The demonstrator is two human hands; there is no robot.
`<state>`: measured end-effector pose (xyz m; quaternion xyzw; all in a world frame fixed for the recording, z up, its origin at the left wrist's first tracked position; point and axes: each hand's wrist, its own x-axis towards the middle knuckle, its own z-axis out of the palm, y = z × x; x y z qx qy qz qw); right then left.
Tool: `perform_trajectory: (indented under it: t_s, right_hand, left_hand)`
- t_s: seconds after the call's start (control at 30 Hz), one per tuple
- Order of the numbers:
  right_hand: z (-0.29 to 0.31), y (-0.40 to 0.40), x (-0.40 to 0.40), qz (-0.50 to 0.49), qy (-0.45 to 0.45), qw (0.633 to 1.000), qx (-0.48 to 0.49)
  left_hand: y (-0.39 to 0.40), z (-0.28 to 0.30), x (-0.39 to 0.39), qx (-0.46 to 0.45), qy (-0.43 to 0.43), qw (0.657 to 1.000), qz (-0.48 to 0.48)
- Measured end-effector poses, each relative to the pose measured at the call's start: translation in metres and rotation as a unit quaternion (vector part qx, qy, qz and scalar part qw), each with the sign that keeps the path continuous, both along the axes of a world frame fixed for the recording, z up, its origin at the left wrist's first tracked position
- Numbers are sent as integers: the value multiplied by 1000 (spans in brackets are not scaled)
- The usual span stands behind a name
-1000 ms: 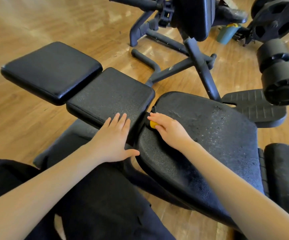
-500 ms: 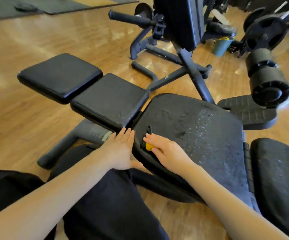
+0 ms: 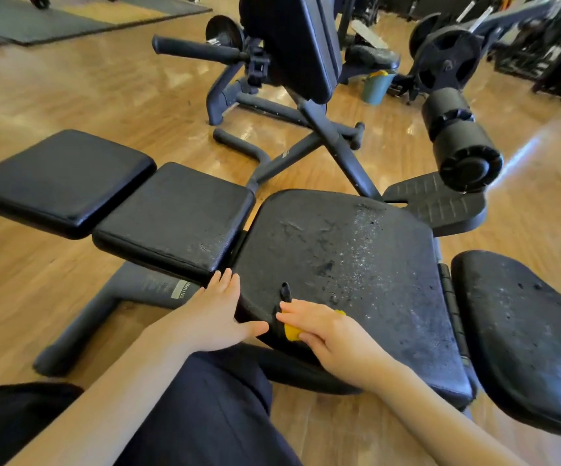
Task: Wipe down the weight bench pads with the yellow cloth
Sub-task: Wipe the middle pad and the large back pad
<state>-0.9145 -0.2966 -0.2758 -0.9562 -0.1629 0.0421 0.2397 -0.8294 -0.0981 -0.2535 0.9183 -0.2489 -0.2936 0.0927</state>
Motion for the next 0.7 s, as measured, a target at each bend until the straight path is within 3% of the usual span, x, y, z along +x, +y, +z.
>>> perform_trajectory:
  t_s: [0.23,0.5,0.7]
  right_hand:
    - [-4,-34,39,28,16,999,22]
    - [-8,-100,131,-69,-14,998,-5]
    - [-6,-144,177,-141,-43,989,-4]
  left_hand:
    - [-12,1,4,-36,41,998,-23]
    - [-27,-17,-1,28,-78,995,-63]
    - [-25,-24,-3,8,-116,992,-42]
